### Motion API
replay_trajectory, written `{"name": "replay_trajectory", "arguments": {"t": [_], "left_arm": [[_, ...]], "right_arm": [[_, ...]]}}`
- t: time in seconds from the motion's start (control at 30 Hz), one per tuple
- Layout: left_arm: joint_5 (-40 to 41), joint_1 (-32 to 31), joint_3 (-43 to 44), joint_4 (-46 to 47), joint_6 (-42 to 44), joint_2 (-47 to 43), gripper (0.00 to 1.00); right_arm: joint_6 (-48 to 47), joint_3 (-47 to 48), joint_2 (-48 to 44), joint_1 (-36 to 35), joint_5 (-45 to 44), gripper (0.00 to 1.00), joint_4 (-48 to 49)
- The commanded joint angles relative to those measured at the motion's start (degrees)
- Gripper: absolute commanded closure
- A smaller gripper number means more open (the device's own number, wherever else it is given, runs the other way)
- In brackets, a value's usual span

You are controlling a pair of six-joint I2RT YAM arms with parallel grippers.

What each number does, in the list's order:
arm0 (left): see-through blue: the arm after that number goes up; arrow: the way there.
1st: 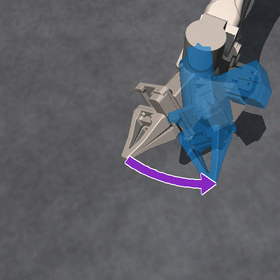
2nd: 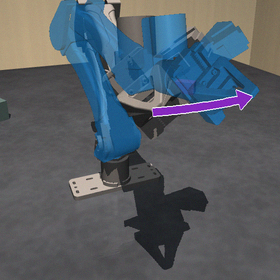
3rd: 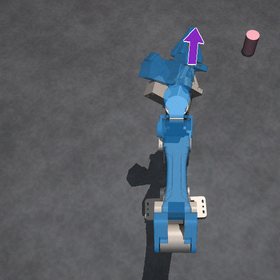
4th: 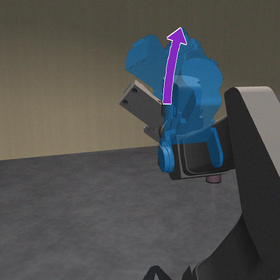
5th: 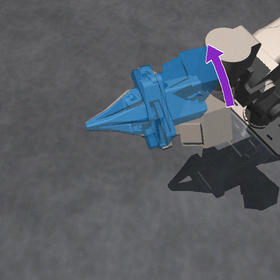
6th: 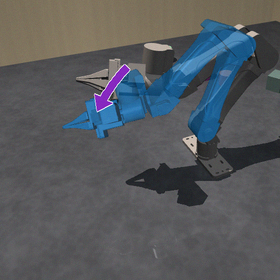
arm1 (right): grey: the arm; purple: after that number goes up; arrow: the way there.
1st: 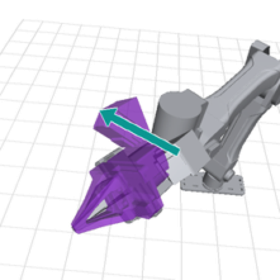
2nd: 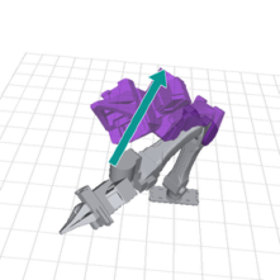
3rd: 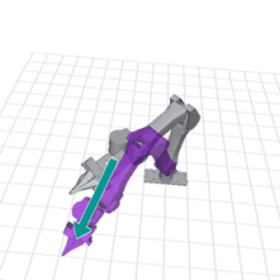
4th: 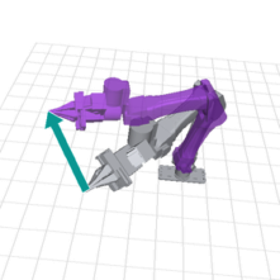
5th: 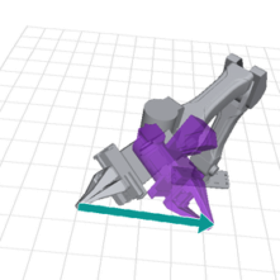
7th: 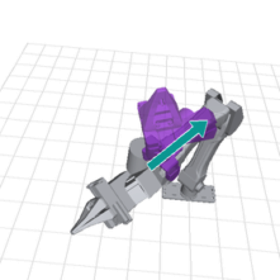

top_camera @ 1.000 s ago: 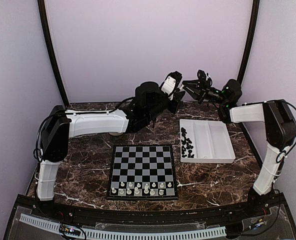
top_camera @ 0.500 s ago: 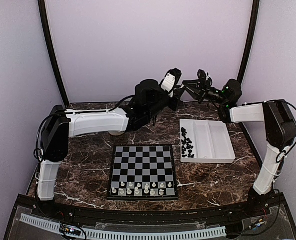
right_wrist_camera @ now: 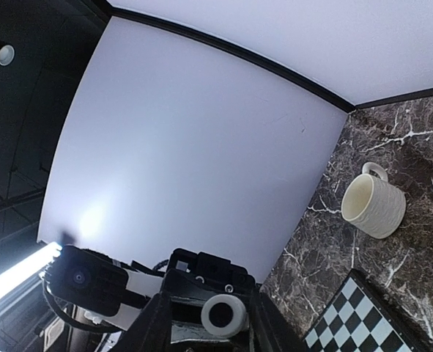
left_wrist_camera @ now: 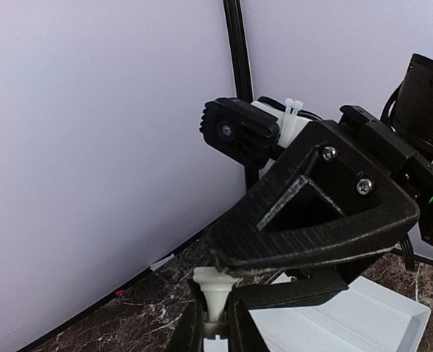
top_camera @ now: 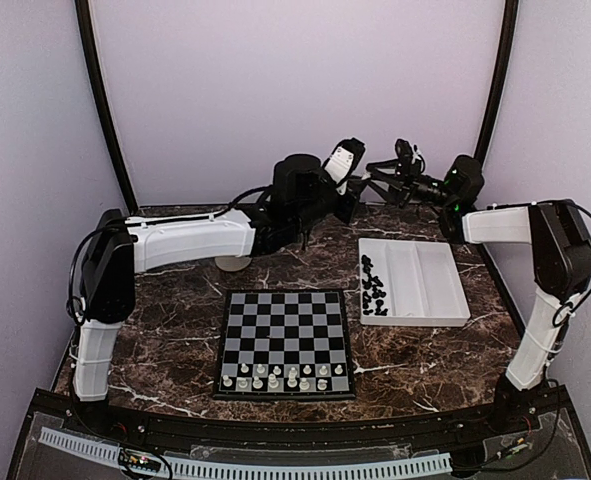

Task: Set up the chess pieces on the board
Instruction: Pass from the right arm to the left, then place the rook on the chessboard.

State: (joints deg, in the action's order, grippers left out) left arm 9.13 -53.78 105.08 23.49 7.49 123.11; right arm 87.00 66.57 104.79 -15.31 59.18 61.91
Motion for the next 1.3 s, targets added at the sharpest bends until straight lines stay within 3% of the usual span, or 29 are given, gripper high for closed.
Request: {"name": "replay_trajectory", "arguments": {"t": [0.0, 0.17, 0.23, 0.33, 0.43, 0.87, 1.0, 1.1, 1.27], "left_arm": [[-2.40, 1.08, 5.72, -17.47, -2.67, -5.24, 0.99], [-13.93, 4.07, 12.74, -42.24, -12.81, -6.71, 1.00], [-18.94, 6.11, 15.87, -55.27, -15.86, -6.73, 1.00], [-24.27, 7.29, 17.42, -66.15, -17.61, -6.80, 1.00], [-24.31, 7.72, 16.29, -76.42, -17.51, -7.87, 1.00], [-36.75, 13.39, -9.42, -93.53, -29.39, -14.04, 1.00], [-39.05, 13.60, -13.90, -95.75, -30.96, -14.30, 0.90], [-40.74, 13.84, -16.28, -96.13, -31.56, -13.98, 0.99], [-40.46, 13.88, -18.16, -96.86, -31.55, -11.50, 1.00]], "right_arm": [[-11.65, 0.41, -4.10, 4.24, 4.79, 0.60, -7.96], [-25.35, -0.18, -6.86, 11.42, 5.80, 0.58, -21.35], [-38.31, 2.55, -7.72, 12.69, 5.37, 0.58, -34.00], [-58.16, 9.34, -8.17, 13.21, 2.57, 0.56, -58.41], [-67.25, 12.51, -8.46, 13.21, -0.08, 0.56, -67.55], [-71.42, 10.42, -10.12, 12.95, -0.31, 0.55, -70.51], [-71.44, 8.91, -10.91, 12.70, 0.11, 0.55, -69.83], [-71.04, 8.11, -11.08, 12.59, 0.44, 0.55, -69.22], [-70.07, 7.79, -11.25, 12.49, 1.19, 0.55, -68.25]]}}
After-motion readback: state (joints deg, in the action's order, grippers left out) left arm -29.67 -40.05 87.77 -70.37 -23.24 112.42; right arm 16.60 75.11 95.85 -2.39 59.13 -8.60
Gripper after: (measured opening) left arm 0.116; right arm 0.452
